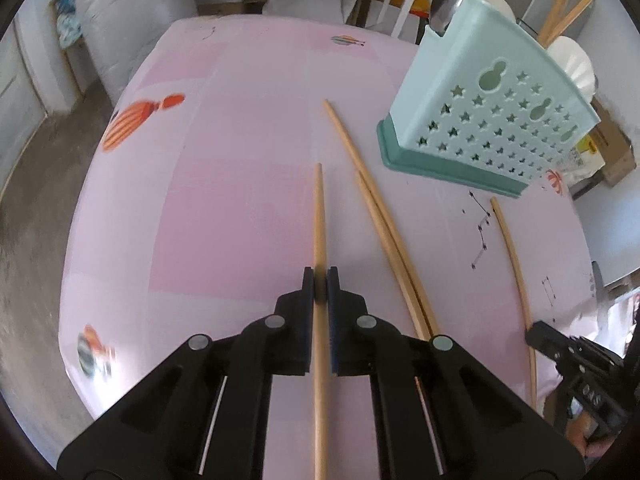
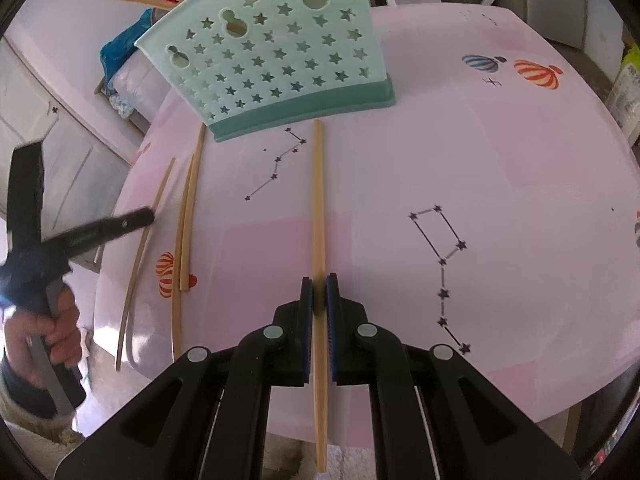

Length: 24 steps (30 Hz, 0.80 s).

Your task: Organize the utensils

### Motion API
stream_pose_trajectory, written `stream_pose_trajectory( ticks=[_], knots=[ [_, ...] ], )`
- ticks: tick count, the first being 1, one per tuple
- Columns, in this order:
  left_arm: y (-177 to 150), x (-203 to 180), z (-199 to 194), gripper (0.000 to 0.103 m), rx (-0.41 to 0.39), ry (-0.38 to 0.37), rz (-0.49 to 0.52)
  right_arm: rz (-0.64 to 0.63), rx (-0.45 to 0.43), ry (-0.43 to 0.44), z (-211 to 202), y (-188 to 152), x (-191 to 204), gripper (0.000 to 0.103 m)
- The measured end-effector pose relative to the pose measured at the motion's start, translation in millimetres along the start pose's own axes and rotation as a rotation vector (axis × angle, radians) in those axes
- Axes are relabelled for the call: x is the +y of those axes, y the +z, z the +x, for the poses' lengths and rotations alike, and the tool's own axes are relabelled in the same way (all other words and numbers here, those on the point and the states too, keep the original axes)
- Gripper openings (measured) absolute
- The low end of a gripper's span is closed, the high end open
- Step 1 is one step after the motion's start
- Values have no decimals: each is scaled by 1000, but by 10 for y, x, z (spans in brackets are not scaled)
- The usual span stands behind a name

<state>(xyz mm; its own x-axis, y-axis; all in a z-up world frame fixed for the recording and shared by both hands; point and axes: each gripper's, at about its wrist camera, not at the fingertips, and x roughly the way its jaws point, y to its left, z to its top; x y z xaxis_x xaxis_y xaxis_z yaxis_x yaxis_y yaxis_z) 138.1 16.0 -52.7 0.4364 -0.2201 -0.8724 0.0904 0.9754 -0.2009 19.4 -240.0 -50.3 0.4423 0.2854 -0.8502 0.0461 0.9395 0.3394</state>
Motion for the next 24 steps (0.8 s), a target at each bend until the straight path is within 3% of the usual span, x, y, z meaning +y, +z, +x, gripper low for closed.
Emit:
stream_pose_trajectory(
  ticks=[5, 6, 8, 9, 10, 18, 24],
  knots=[
    [-80, -26, -38, 5, 9, 1, 9, -9, 25, 28, 5, 42, -33, 9],
    [-71, -25, -40, 6, 11, 0, 10, -14, 26, 27, 3, 60, -30, 15],
    [-41, -29, -43, 14, 16, -3, 18, -22, 18, 23, 4, 101, -11, 24],
    [-30, -12, -52, 25, 19, -2, 24, -33, 14, 17, 5, 126, 4, 26],
    [-18, -21, -42, 30, 25, -2, 39, -40, 12, 12, 7, 148, 12, 28],
    [66, -142, 70, 29, 21, 70, 158, -112, 11, -45, 132, 346, 126, 30],
    [147, -173, 139, 19, 0, 129, 204, -143, -18, -105, 234, 507, 177, 30]
  ],
)
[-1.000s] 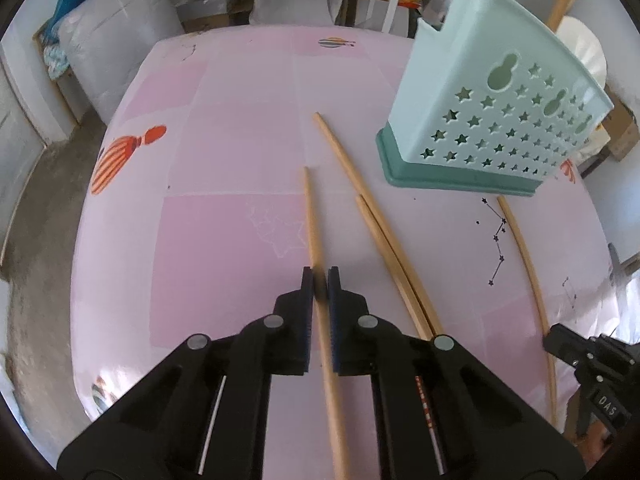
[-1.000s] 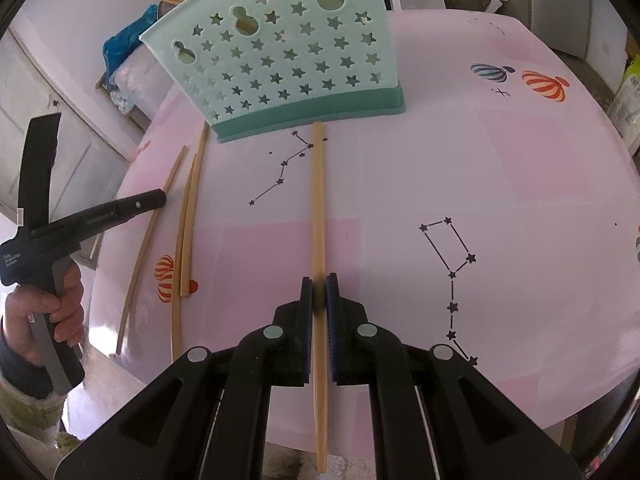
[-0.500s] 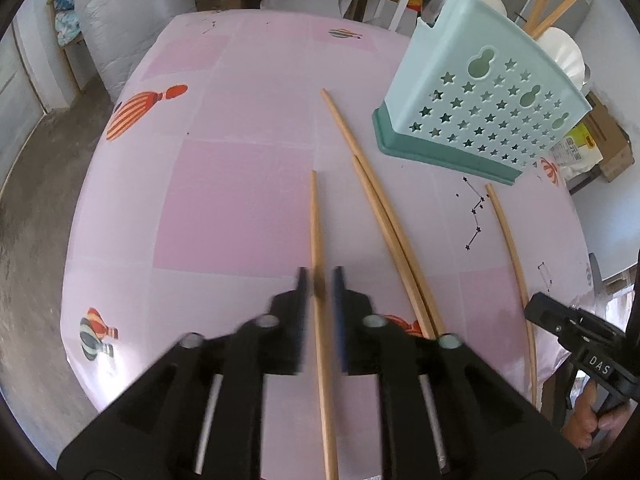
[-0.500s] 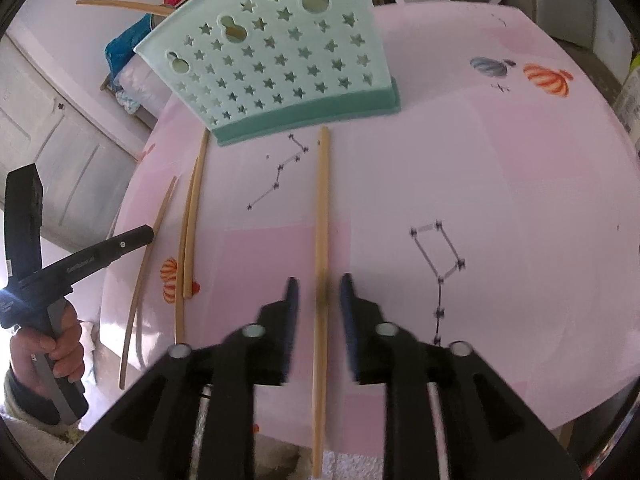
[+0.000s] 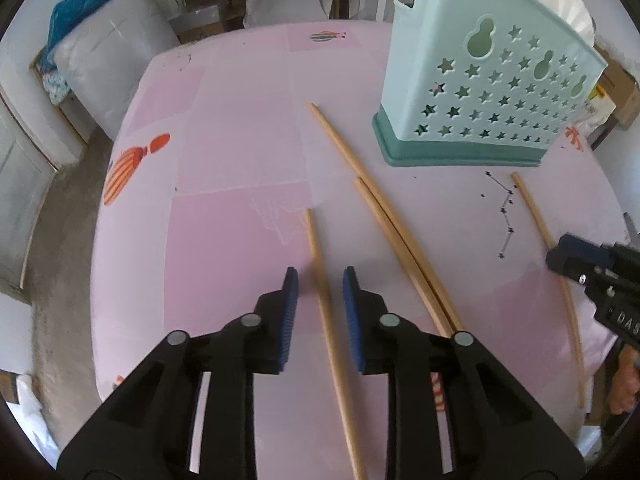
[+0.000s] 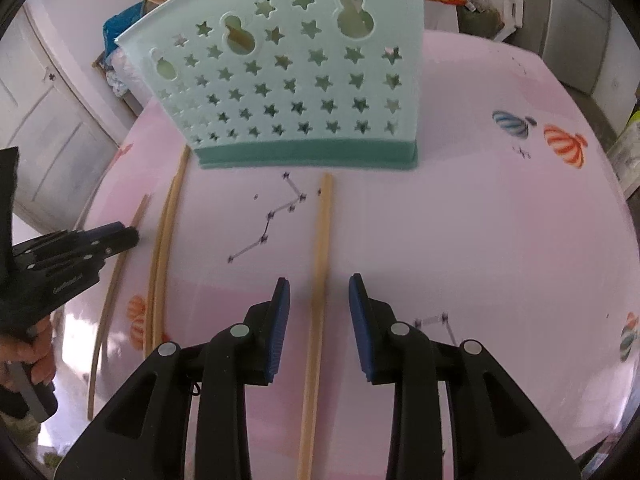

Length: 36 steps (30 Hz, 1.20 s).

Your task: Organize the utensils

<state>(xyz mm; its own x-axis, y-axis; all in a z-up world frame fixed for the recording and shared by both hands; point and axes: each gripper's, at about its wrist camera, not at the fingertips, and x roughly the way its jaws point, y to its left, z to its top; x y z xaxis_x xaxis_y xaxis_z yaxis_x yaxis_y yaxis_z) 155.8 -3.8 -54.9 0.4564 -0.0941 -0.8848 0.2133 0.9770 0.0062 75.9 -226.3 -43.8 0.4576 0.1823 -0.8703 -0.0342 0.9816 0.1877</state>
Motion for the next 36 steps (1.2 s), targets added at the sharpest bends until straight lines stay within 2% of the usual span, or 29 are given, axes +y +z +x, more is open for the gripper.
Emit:
stream_pose_trajectory(
  ticks=[7, 10, 13, 25, 36],
  knots=[
    [-2, -48, 3, 17, -15, 19, 20, -44, -18, -87, 81, 106, 67, 9],
    [-9, -56, -7, 15, -13, 13, 15, -39, -16, -79, 81, 97, 63, 7],
    [-20, -82, -27, 7, -13, 14, 20, -35, -10, -73, 67, 63, 59, 7],
    [-188, -307, -132, 5, -34, 72, 91, -4, 22, -21, -38, -47, -41, 7],
    [-226, -404, -161, 5, -43, 93, 121, -38, 40, -39, 70, 134, 87, 14]
  ],
)
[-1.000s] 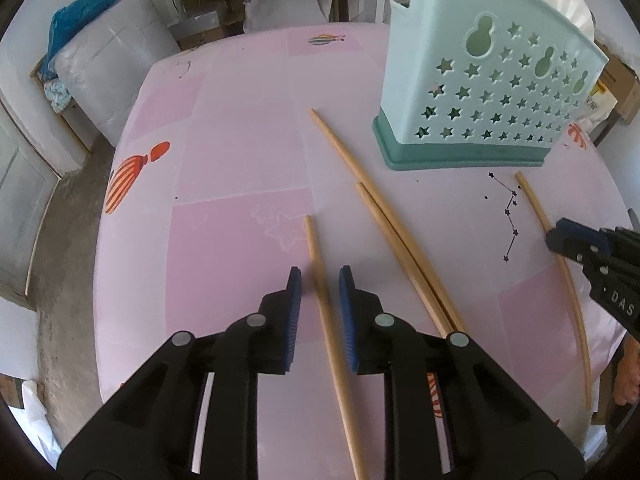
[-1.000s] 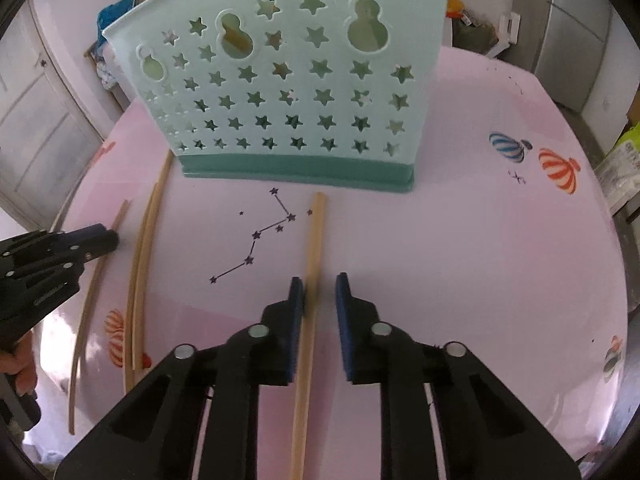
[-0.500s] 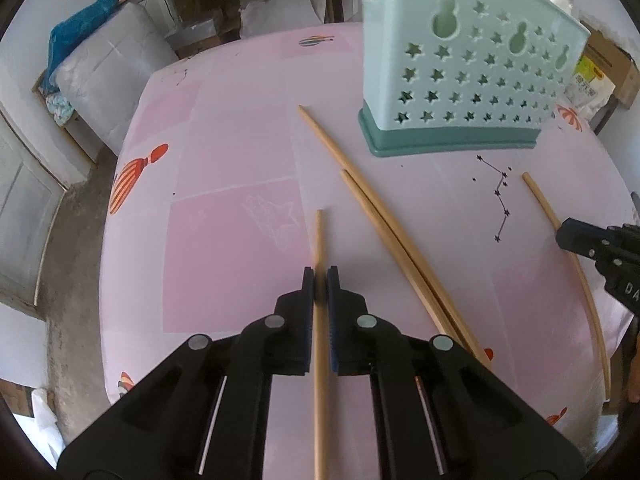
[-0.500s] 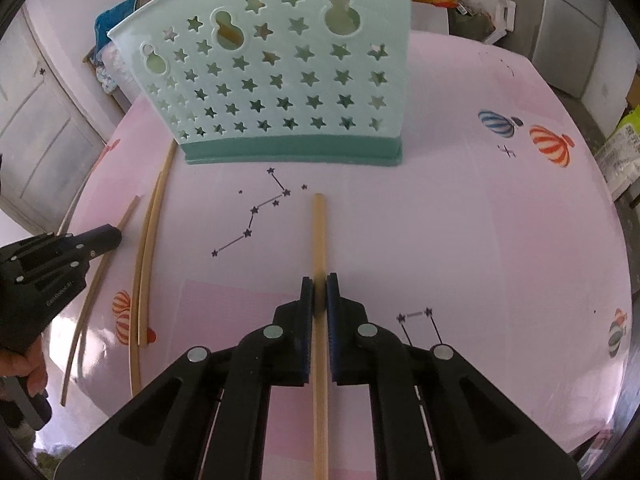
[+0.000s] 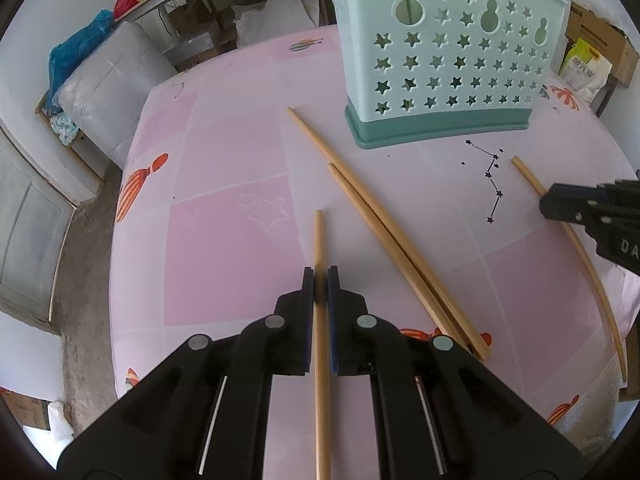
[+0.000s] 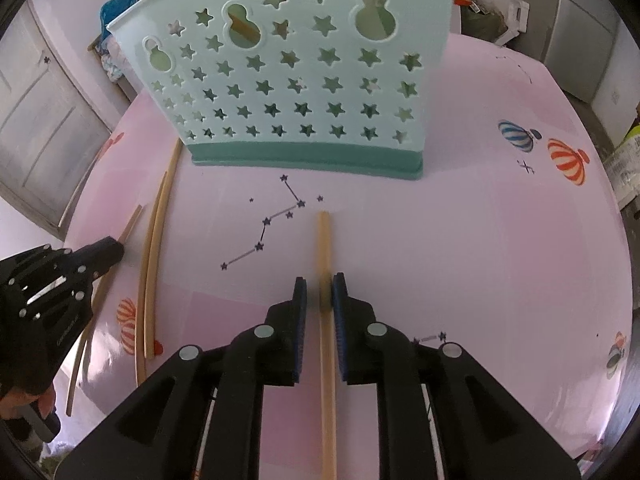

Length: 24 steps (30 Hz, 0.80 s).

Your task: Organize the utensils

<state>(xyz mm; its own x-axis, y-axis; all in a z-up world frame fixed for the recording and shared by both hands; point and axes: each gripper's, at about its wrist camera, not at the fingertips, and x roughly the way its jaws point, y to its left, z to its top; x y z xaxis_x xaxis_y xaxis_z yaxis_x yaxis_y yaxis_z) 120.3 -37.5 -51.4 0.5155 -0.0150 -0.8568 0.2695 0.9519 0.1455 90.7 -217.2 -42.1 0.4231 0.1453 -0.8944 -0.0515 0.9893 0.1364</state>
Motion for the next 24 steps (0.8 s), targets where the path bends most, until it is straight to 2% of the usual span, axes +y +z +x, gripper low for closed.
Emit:
stream_pose_trajectory(
  ticks=[5, 7, 11, 24],
  knots=[
    [-4, 2, -14, 5, -2, -2, -2, 6, -3, -4, 30, 60, -11, 12],
    [-6, 11, -1, 5, -4, -1, -1, -3, -1, -9, 40, 79, -1, 7],
    [-6, 15, 5, 5, -7, 0, 6, -9, 5, 15, 13, 75, -22, 7],
    [15, 49, -47, 5, -28, 4, 1, 41, -146, 86, -597, 29, -74, 7]
  ],
)
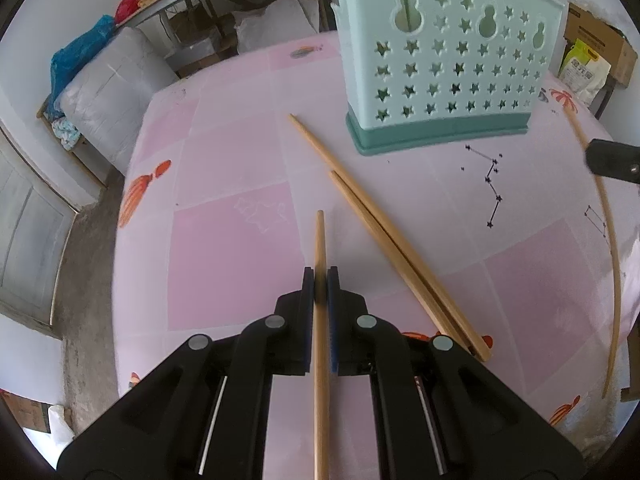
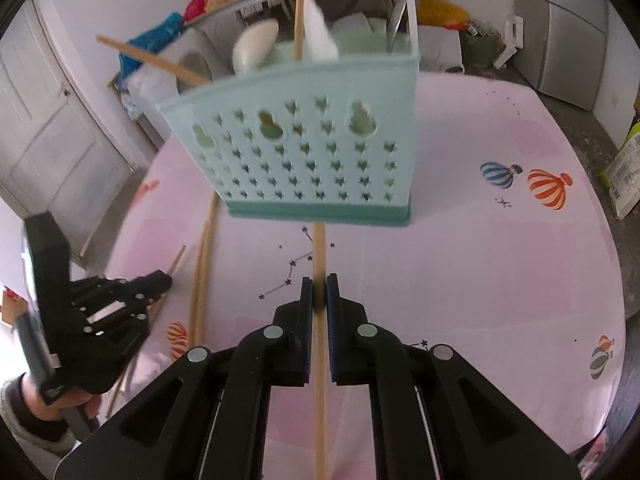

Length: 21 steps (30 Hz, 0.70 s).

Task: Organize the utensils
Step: 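Lift the chopstick into the holder and open the left gripper while the right gripper raises its chopstick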

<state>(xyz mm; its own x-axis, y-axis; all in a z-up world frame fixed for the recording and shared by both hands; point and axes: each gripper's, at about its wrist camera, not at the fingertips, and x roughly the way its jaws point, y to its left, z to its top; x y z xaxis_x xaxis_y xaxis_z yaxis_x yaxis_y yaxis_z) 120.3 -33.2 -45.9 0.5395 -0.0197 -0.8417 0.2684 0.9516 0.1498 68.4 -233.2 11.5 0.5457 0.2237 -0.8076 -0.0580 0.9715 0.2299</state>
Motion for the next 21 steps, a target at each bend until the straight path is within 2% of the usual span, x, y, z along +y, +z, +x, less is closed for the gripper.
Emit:
stream_pose_trajectory(
  ticks=[4, 9, 13, 18, 21],
  knots=[
    [73, 96, -239, 5, -71, -8, -33, 21, -50, 28, -194, 27, -31, 7],
    [253, 401, -820, 5, -227, -102, -132, 51, -131, 58, -485, 55, -107, 7],
    [491, 644, -1378, 5, -400, -210, -204, 71, -179, 65, -683, 45, -202, 7],
    [898, 765, -1927, 5, -629, -321, -228, 96, -214, 70, -817, 12, -292, 7],
    [1161, 770, -2119, 5, -711, -421, -255, 109, -223, 70, -866, -6, -324, 7]
  ],
)
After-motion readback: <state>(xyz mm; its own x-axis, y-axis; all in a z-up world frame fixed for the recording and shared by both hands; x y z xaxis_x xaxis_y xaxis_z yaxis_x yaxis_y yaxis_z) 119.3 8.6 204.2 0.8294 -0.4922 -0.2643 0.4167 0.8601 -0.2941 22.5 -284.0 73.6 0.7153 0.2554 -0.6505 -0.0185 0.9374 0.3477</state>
